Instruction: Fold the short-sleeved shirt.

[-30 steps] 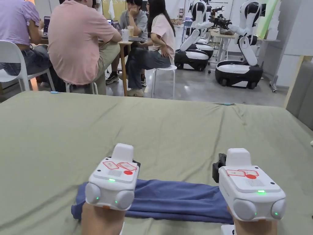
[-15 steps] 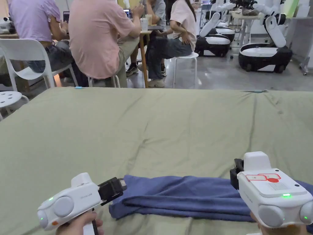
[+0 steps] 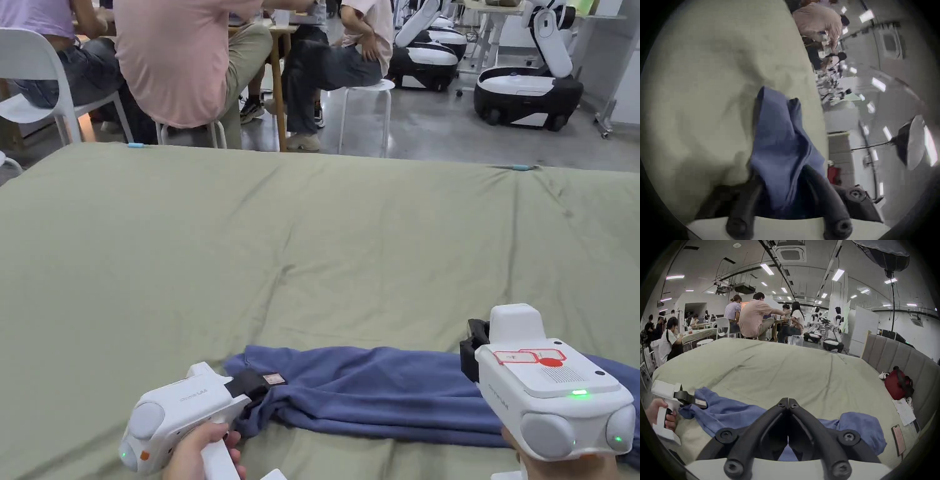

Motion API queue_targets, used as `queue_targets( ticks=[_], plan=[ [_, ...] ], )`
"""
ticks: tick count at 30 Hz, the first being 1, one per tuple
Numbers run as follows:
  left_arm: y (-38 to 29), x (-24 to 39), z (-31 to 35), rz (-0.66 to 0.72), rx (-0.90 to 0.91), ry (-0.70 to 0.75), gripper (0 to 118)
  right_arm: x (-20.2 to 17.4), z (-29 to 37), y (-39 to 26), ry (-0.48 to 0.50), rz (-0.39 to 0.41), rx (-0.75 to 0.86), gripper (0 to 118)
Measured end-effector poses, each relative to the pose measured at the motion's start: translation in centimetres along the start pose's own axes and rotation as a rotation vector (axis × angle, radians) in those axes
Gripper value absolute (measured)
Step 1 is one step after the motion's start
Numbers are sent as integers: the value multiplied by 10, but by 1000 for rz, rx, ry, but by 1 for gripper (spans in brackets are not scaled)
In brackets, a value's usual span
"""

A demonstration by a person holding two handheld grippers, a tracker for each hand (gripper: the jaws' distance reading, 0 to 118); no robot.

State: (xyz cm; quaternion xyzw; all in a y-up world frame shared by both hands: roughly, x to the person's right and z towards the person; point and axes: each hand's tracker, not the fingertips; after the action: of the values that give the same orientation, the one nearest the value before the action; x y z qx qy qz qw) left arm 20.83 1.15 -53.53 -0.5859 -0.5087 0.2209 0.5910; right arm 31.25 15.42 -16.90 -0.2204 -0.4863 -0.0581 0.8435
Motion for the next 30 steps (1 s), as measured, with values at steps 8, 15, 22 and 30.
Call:
queue_targets(
  ticks=[8, 15, 22, 30],
  plan=[
    [26, 49, 50, -499, 150, 278, 5, 5, -3, 0, 7, 12, -6, 0],
    [-59, 151, 15, -1140, 208, 475, 5, 20, 6, -3, 16, 7, 6, 0],
    [-178, 173, -76, -1491, 53, 496, 5, 62, 29, -13, -17, -3, 21, 0],
    [-172, 176, -75, -1141, -78, 307, 104, 95, 41, -24, -7, -32, 29, 0]
  ],
)
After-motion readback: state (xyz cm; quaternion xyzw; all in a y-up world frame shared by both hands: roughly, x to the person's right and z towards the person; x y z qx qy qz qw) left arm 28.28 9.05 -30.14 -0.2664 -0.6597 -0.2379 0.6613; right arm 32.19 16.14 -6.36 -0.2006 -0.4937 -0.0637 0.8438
